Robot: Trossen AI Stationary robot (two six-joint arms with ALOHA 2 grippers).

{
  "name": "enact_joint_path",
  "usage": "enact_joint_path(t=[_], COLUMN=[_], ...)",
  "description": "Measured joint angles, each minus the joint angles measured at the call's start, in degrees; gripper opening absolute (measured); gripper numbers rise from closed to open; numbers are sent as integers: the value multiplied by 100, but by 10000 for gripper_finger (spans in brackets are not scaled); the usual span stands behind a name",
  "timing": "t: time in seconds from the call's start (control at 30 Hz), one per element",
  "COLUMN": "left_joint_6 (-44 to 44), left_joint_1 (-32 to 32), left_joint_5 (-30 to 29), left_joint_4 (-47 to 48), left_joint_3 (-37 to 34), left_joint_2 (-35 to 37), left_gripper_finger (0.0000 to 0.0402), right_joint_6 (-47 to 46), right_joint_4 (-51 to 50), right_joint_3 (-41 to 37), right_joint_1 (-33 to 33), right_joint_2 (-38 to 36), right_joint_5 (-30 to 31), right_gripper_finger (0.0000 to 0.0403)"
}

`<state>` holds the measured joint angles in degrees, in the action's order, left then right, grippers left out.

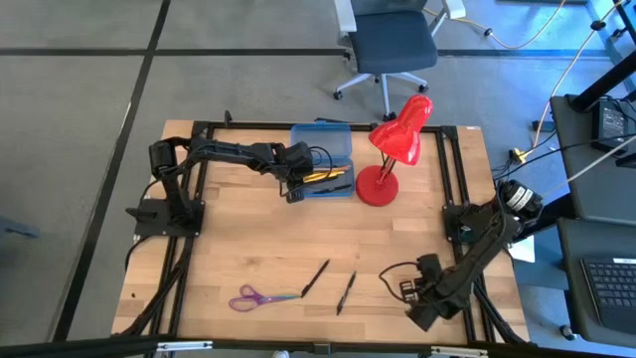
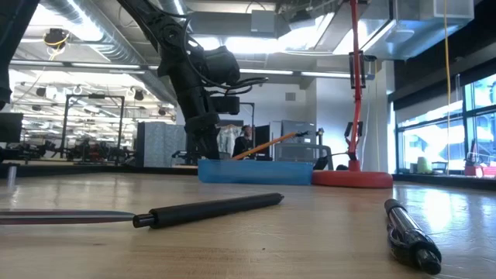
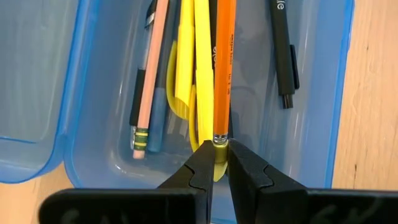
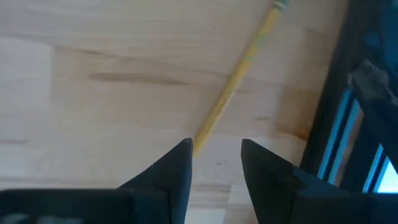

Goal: Pick & place school supplies into a supply box
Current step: Put the orange pencil into the blue supply box

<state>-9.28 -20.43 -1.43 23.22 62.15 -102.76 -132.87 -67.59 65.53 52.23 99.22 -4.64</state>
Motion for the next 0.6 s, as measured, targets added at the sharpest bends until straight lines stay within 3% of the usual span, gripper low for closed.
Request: enact_joint_path(t=[0.1,0.6], left_joint_6=[4,111], left_joint_1=[2,4], left_joint_5=[2,0], left_joint_4=[37,143], left_joint_3=[0,0], left_joint_2=[0,1], left_gripper_finger=[24,24], right_joint_6=[-352,-357], right_joint_4=[9,1425], right_joint_3=[-123,-1426], right_joint_1=[175,377], right_joint_2=[0,-26], right_joint_5=[29,303], right_gripper_finger=[142,142])
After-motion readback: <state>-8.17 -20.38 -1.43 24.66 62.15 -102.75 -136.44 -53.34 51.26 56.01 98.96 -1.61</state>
